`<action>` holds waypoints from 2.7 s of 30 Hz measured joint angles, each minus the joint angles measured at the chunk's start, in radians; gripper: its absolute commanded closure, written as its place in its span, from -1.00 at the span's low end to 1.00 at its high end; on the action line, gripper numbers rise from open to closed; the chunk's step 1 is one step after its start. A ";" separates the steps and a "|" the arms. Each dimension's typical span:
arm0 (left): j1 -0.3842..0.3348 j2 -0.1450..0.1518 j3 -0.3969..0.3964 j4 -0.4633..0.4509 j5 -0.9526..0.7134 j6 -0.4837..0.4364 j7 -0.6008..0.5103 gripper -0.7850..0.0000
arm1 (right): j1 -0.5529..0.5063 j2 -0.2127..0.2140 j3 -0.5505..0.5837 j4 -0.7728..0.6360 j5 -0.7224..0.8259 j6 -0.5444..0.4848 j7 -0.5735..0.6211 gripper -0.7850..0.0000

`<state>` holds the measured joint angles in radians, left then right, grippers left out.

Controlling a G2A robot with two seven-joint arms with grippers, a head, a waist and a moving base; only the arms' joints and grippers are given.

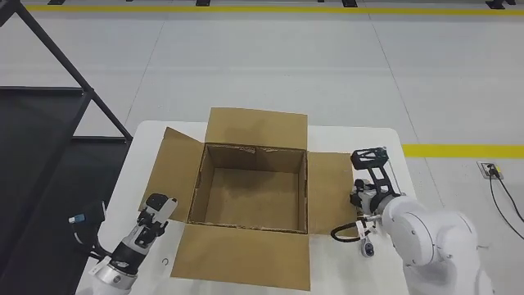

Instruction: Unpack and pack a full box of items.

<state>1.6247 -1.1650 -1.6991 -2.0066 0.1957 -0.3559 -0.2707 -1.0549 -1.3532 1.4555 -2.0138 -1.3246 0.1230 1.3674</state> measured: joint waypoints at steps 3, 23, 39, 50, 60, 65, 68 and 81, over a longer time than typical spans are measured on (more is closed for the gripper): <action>-0.002 0.000 0.002 0.001 0.000 0.001 -0.002 -1.00 | -0.018 0.003 0.028 -0.011 -0.016 0.026 0.003 0.77; -0.025 0.000 0.026 -0.007 0.022 0.022 -0.014 -1.00 | 0.029 0.024 0.067 0.301 0.015 -0.098 0.103 0.29; -0.044 0.000 0.040 -0.005 0.035 0.037 -0.018 -1.00 | 0.097 0.029 0.017 0.497 0.057 -0.128 0.066 0.29; -0.046 0.000 0.037 0.000 0.034 0.038 -0.011 -1.00 | 0.142 0.031 -0.019 0.593 0.074 -0.129 0.045 0.39; -0.046 0.000 0.035 0.001 0.031 0.036 -0.012 -1.00 | 0.147 0.037 -0.018 0.589 0.092 -0.110 0.014 1.00; -0.049 0.000 0.034 0.000 0.031 0.034 -0.017 -1.00 | 0.112 0.045 0.012 0.413 0.076 -0.071 0.015 1.00; -0.048 0.001 0.032 0.000 0.027 0.031 -0.016 -1.00 | 0.088 0.047 0.022 0.261 0.060 -0.032 0.016 1.00; -0.009 -0.001 -0.007 0.006 -0.010 -0.006 0.027 -1.00 | 0.157 0.027 -0.205 -0.179 -0.155 0.092 -0.091 1.00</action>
<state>1.6157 -1.1656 -1.7057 -2.0006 0.1862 -0.3619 -0.2437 -0.8980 -1.3258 1.2508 -2.1925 -1.4799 0.2146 1.2763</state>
